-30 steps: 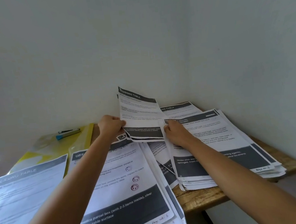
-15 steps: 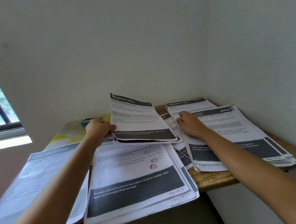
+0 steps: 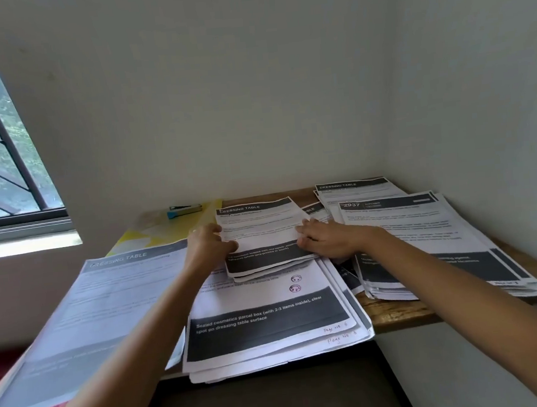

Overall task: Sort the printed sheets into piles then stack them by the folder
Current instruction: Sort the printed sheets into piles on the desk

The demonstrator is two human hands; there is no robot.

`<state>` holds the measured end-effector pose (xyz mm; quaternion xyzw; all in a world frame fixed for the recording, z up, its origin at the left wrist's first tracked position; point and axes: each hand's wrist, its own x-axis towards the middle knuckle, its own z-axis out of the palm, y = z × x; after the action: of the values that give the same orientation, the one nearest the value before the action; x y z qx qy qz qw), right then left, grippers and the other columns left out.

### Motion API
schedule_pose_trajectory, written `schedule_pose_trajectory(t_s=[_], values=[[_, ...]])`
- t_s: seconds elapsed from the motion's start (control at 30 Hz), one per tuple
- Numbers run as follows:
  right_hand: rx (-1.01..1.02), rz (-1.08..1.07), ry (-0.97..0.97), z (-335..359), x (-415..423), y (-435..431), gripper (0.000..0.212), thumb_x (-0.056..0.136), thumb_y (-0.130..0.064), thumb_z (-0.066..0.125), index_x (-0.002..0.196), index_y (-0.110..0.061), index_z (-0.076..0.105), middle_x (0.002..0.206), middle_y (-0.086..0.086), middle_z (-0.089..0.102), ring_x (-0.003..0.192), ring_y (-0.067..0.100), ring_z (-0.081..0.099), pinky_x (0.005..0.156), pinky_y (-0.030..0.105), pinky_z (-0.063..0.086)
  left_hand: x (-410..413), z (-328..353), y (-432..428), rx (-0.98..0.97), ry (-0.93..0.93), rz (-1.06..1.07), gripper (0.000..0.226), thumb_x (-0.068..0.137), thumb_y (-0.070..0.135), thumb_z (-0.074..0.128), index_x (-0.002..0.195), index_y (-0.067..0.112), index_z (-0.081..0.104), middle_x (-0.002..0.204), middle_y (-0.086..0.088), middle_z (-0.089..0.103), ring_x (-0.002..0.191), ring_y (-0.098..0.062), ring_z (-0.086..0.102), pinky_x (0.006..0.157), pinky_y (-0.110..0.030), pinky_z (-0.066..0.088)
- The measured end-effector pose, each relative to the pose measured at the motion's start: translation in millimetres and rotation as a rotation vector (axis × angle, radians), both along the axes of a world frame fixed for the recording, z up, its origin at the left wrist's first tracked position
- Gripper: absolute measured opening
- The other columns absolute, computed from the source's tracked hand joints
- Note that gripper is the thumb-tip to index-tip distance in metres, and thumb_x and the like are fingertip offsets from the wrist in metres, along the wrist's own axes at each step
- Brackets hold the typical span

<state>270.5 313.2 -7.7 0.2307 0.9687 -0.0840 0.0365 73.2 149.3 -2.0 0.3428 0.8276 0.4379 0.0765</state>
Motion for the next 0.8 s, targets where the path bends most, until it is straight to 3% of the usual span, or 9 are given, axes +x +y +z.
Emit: schedule_pose_trajectory(t_s=[0.27, 0.33, 0.43, 0.6, 0.7, 0.8], values=[[0.024, -0.033, -0.010, -19, 0, -12, 0.067, 0.099, -0.053, 0.019, 0.153, -0.016, 0.002, 0.160, 0.008, -0.005, 0.147, 0.018, -0.005, 0.119, 0.042, -0.006, 3, -12, -1, -0.040, 0.167, -0.010, 0.058, 0.075, 0.016, 0.080, 0.127, 0.004, 0.058, 0.123, -0.012, 0.059, 0.096, -0.018, 0.055, 0.087, -0.022, 0.045], [0.032, -0.034, -0.002, -19, 1, -13, 0.067, 0.099, -0.053, 0.019, 0.153, -0.017, 0.003, 0.160, 0.008, -0.004, 0.147, 0.017, -0.004, 0.119, 0.041, -0.007, 2, -15, -1, -0.033, 0.199, 0.009, 0.061, 0.071, 0.021, 0.082, 0.127, 0.008, 0.059, 0.128, -0.013, 0.056, 0.110, -0.024, 0.055, 0.100, -0.031, 0.046], [0.041, -0.032, 0.002, -17, 1, -14, 0.066, 0.099, -0.053, 0.020, 0.153, -0.017, 0.005, 0.160, 0.008, -0.002, 0.147, 0.018, -0.002, 0.119, 0.042, -0.007, 2, -20, 0, -0.022, 0.216, 0.000, 0.061, 0.071, 0.019, 0.081, 0.127, 0.008, 0.059, 0.123, -0.014, 0.060, 0.124, -0.031, 0.047, 0.104, -0.041, 0.044], [0.048, -0.030, 0.002, -15, 1, -14, 0.065, 0.099, -0.053, 0.019, 0.153, -0.017, 0.006, 0.160, 0.008, 0.001, 0.147, 0.017, 0.001, 0.118, 0.043, -0.008, 7, -17, -2, 0.078, 0.170, 0.013, 0.054, 0.074, 0.008, 0.079, 0.125, 0.005, 0.060, 0.117, -0.012, 0.059, 0.102, -0.021, 0.058, 0.092, -0.028, 0.049], [0.039, -0.034, 0.000, -13, 2, -15, 0.065, 0.099, -0.052, 0.019, 0.152, -0.017, 0.006, 0.160, 0.009, 0.002, 0.147, 0.017, 0.001, 0.118, 0.043, -0.008, 9, -11, -4, 0.168, 0.129, 0.031, 0.046, 0.070, 0.002, 0.080, 0.114, 0.001, 0.065, 0.100, -0.012, 0.066, 0.086, -0.021, 0.062, 0.082, -0.027, 0.052], [0.029, -0.038, 0.003, -11, 1, -16, 0.065, 0.100, -0.052, 0.018, 0.152, -0.016, 0.007, 0.160, 0.009, 0.003, 0.147, 0.017, 0.001, 0.118, 0.044, -0.008, 8, -5, -4, 0.171, 0.060, 0.065, 0.042, 0.069, -0.001, 0.079, 0.109, -0.001, 0.065, 0.096, -0.012, 0.066, 0.081, -0.021, 0.061, 0.073, -0.027, 0.052]])
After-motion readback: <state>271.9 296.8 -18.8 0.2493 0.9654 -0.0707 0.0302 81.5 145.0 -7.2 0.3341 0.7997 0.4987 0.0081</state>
